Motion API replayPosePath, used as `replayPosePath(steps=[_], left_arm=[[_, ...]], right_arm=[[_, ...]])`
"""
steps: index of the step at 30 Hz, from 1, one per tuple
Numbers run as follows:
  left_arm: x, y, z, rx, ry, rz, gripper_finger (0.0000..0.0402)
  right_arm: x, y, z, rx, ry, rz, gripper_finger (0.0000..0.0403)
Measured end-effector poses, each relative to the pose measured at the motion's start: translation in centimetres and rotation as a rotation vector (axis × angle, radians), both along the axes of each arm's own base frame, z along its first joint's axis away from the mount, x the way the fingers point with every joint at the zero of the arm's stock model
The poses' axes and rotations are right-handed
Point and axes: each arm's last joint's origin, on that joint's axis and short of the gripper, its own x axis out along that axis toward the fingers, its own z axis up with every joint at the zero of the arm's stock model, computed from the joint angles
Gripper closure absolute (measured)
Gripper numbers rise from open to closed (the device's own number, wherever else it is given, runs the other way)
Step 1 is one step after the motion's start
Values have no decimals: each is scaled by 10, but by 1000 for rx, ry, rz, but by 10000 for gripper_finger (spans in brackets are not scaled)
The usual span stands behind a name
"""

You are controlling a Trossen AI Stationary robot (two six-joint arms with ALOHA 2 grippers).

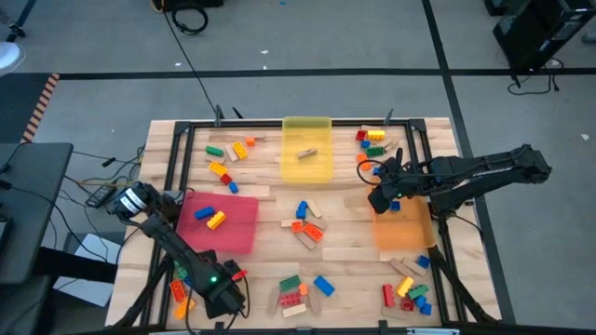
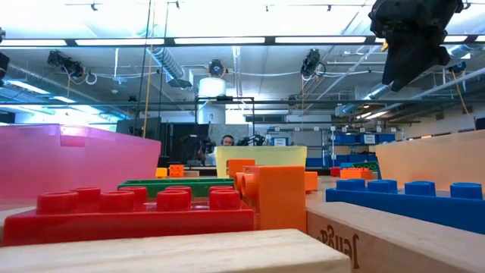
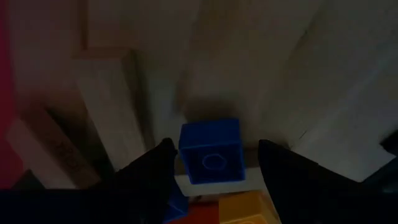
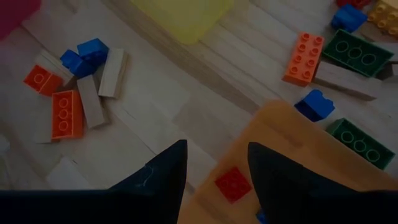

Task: Sort blocks by size
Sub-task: Put the 1 stud blue game piece into the orange bin

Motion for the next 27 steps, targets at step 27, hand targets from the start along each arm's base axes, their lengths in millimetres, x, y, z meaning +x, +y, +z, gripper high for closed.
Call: replayPosePath(steps=[27], left_arm=[[3,-12,-21,-24,43,34,234]], right_arm=[[5,1,2,1,-52,16,219]])
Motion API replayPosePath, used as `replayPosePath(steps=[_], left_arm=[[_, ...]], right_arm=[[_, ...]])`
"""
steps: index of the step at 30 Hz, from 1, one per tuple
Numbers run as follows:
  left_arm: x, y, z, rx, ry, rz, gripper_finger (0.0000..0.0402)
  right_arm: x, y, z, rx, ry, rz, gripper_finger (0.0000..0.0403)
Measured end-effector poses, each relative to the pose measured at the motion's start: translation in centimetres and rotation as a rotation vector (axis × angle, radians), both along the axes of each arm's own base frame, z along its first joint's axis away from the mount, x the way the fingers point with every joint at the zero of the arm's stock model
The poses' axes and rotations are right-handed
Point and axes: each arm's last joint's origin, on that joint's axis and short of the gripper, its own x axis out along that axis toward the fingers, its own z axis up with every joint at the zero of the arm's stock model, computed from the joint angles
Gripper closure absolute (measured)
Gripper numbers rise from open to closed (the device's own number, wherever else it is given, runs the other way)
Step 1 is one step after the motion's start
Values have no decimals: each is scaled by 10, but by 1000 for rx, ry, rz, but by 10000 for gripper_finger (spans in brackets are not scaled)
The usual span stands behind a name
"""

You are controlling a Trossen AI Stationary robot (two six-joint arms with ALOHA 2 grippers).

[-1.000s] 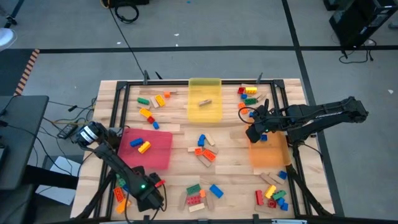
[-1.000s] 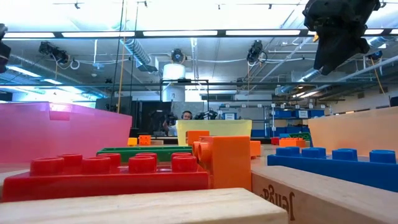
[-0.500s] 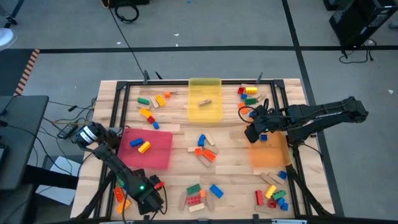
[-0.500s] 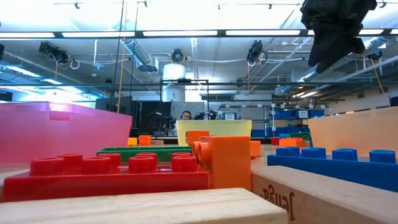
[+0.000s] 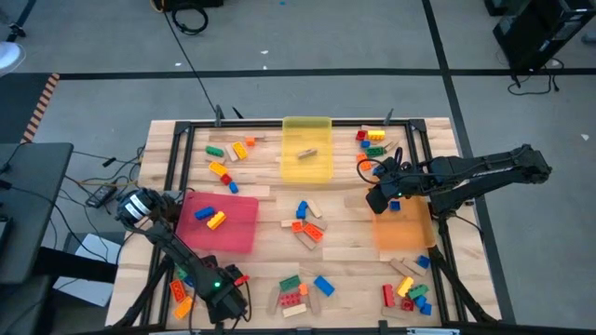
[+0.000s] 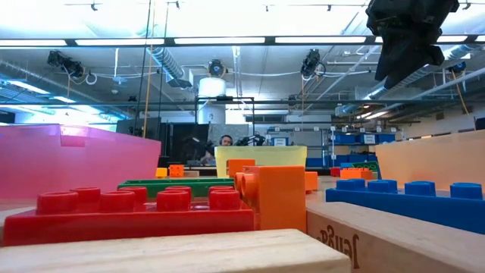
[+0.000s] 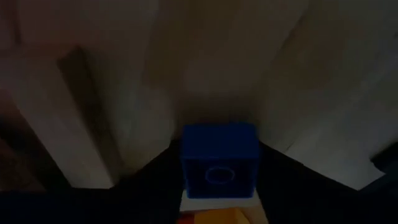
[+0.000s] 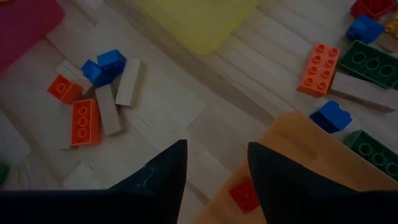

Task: Sort blocks by size
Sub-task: Put the 1 stud blue game piece into the orange bin

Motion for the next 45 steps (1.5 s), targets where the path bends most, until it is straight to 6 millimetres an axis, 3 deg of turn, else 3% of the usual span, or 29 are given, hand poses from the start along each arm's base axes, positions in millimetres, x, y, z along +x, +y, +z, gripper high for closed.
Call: replayPosePath(steps=[3,14,24,30,36,42,45], left_arm=[[1,-1,2,0,2,0,264],[26,-15,37,71,-220,14,255],[69,8,87,205,-414,42,247],[105,49,111,334,-530,-12,245],[148,109,136,427,-654,32,244],[191,169,160,402,-898,122,244],[209,197,170,309,-1048,132,244]], right_arm=[[0,0,0,0,-1,0,219],[0,0,0,-10,3,24,219],[4,1,2,-15,-26,47,219],[8,1,5,-9,-86,46,219],[8,1,4,-7,-81,47,219],[4,1,2,-7,-35,45,219],[4,1,2,-26,-37,35,219]])
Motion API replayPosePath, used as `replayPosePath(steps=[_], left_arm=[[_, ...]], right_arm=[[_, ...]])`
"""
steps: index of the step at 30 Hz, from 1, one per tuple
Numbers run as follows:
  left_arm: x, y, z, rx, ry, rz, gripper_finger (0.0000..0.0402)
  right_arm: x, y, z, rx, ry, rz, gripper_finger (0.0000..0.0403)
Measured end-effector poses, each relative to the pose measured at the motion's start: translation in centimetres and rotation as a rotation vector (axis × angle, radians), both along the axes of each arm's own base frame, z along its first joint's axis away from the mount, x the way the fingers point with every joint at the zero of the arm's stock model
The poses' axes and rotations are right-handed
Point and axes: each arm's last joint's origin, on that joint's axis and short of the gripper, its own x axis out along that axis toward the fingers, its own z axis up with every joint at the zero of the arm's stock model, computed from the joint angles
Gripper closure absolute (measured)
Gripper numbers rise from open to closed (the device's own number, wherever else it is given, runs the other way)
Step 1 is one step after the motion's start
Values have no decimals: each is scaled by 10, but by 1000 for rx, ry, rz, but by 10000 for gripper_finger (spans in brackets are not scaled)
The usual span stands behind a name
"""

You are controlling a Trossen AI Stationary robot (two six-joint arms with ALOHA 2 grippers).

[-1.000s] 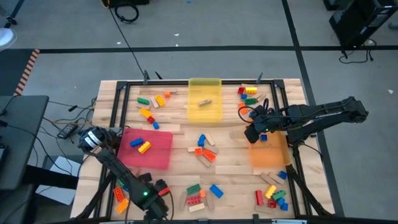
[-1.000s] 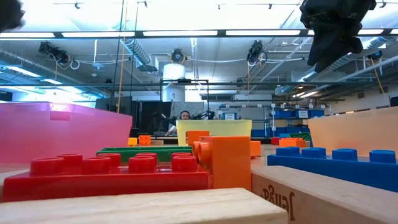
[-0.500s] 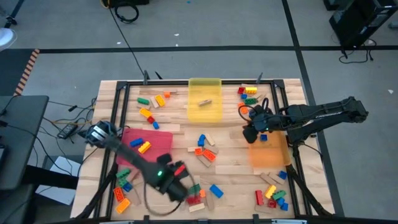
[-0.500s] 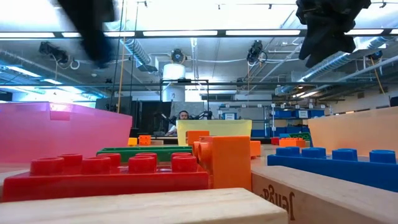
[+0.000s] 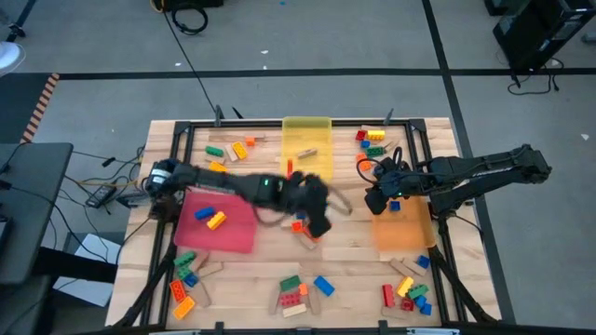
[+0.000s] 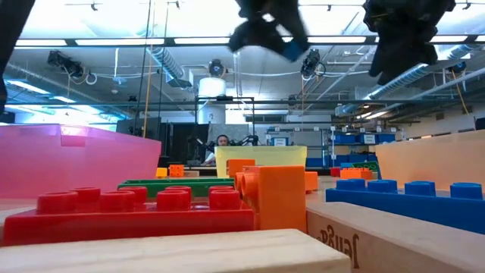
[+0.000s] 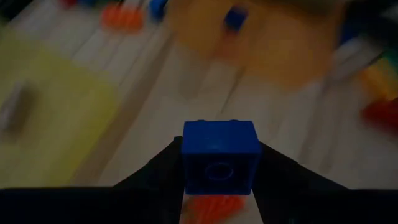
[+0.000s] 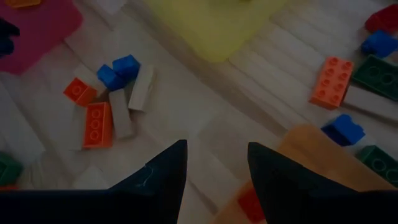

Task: Sort blocks by size
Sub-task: Put the 1 stud blue game piece into the orange bin

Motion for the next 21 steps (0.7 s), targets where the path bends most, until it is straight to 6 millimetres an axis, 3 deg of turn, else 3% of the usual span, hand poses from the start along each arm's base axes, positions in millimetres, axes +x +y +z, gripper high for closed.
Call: replayPosePath(steps=[10,16,21], left_arm=[[9,97,2,-93,-121,-201,243],[5,150,-10,-331,-314,-286,243],[-2,181,-12,-475,-397,-253,243]], right_arm=[[-2,7,1,-125,-14,-11,219],[0,10,5,-250,-73,-34,219],[11,8,12,-379,-131,-10,219]])
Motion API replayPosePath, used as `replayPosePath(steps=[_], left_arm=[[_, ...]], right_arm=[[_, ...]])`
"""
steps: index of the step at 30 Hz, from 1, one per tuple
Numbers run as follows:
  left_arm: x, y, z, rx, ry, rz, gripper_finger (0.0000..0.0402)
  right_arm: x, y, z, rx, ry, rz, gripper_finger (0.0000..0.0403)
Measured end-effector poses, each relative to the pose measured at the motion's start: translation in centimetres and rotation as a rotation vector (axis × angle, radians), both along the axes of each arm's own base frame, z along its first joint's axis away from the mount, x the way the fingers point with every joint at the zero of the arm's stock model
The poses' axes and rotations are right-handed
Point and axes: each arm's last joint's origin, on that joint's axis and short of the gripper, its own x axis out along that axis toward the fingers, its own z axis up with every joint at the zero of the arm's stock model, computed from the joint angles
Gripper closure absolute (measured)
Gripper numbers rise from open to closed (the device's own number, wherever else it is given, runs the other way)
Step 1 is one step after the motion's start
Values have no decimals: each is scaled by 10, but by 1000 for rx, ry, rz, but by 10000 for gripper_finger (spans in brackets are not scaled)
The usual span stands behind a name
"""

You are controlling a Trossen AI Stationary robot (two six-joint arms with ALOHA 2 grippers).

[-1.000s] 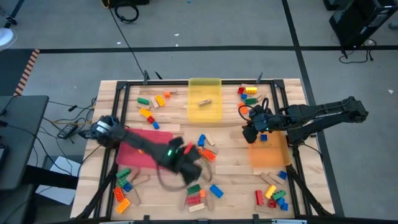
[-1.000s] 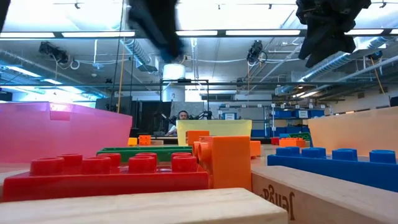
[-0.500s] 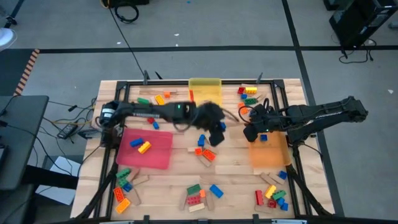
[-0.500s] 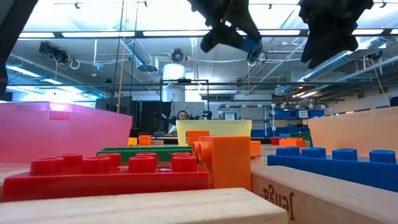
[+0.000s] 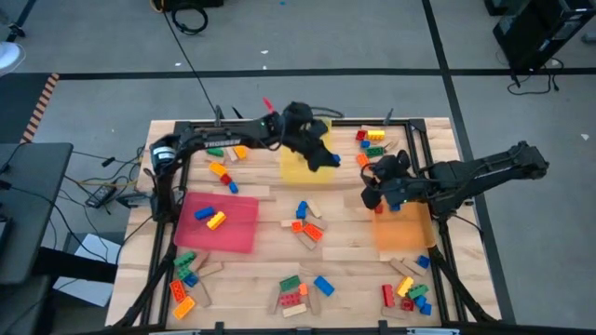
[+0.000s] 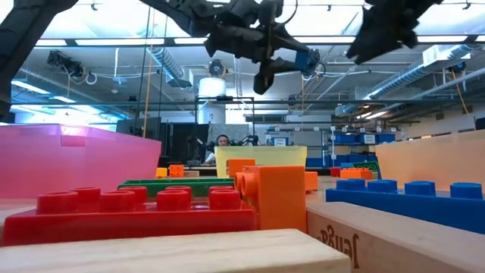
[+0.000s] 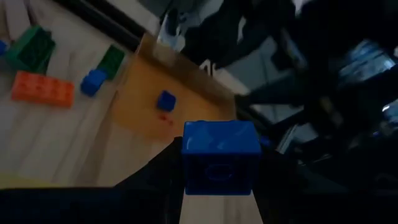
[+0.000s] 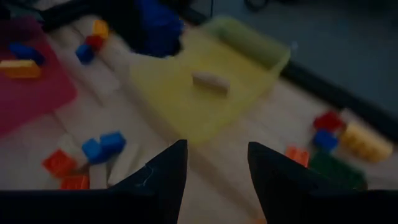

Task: Sort blocks by size
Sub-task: Put the 1 stud blue game piece into the orange bin

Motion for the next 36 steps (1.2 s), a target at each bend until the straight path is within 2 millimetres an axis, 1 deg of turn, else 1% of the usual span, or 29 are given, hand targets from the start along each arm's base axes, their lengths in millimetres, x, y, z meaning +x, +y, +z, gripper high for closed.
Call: replayPosePath(steps=[3,6,9,12,17,21,24,27,30,33,36], left_arm=[[-4,11,2,-15,-12,2,243],[-7,19,4,-72,-27,-15,243],[-9,24,6,-107,-40,-34,243],[-11,27,7,-122,-52,-57,243],[-13,29,9,-153,-63,-95,243],[-13,28,10,-162,-77,-138,243],[-13,28,11,-163,-89,-157,243],[-12,28,12,-159,-100,-164,243],[-13,28,12,-160,-100,-166,243],[-13,28,12,-163,-97,-166,243],[-12,28,12,-160,-101,-165,243]], right_arm=[[12,-4,2,-96,20,68,214],[29,-8,4,-179,12,118,201],[46,-13,4,-251,-1,149,180],[58,-17,3,-315,7,174,155],[65,-22,4,-394,21,175,110],[68,-31,7,-427,14,155,82],[73,-37,8,-419,-12,222,72],[78,-41,6,-408,-24,256,77],[80,-42,6,-416,-28,261,98],[81,-42,7,-447,-19,277,137],[82,-43,9,-458,-33,277,187]])
